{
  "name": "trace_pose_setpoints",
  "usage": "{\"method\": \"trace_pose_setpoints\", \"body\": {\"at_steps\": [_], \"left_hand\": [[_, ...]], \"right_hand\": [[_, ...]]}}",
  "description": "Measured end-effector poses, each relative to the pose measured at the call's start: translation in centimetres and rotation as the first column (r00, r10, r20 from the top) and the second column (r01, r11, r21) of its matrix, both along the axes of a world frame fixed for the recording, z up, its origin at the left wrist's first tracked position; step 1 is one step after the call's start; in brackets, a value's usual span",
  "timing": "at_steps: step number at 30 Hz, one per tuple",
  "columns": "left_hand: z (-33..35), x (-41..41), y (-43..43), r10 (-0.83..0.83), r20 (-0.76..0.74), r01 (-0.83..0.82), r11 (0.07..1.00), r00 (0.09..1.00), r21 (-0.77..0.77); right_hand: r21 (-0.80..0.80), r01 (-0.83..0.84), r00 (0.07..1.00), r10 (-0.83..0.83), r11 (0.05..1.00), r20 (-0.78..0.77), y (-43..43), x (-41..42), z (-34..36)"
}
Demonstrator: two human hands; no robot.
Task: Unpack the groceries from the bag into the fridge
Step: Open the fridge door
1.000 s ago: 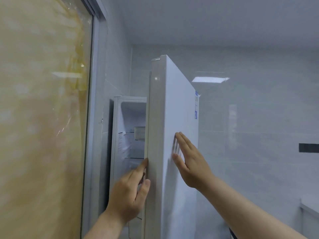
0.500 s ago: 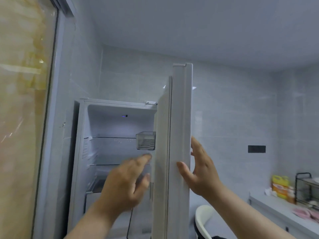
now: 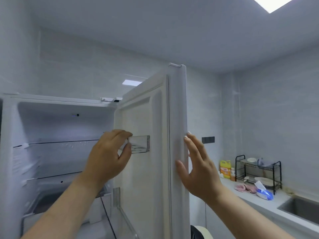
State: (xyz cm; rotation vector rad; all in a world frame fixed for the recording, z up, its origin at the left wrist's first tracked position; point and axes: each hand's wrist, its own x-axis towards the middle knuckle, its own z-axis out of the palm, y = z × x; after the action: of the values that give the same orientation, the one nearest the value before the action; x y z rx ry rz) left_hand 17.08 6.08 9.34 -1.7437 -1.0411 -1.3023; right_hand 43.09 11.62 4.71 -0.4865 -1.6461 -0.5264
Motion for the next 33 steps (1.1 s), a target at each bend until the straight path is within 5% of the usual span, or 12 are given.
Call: {"method": "trace_pose_setpoints", "body": {"at_steps": [5,9,18,23,33], "left_hand": [[0.1,2.3,1.7,-0.093,-0.027,0.093,0.995,0.995,0.031],[0.0,3.2,3.3,-0.179,-0.066,0.181,0.983,0.982,0.023],[0.1,0.3,8.7,-0.249,0.157,0.278,0.939,0.956,-0.203],[0.6,1.1,11.2,-0.268,0.080,0.279,0.945,0.960,-0.172],[1.0,3.0,15.6,-0.300,-0.026,0.297,0.951,0.953,-0.084]], "right_hand": [[-0.108,0.191,0.982,-0.190,0.976,0.013,0.3,0.1,-1.1],[-0.180,0.166,0.979,-0.183,0.970,-0.087,2.2,0.4,-1.7],[-0.184,0.265,0.946,-0.292,0.947,-0.143,5.7,2.6,-2.3],[-0.178,0.353,0.888,-0.389,0.918,-0.245,6.7,2.7,-3.2],[-0.370,0.355,0.872,-0.447,0.858,-0.200,8.9,3.6,-4.5]]}}
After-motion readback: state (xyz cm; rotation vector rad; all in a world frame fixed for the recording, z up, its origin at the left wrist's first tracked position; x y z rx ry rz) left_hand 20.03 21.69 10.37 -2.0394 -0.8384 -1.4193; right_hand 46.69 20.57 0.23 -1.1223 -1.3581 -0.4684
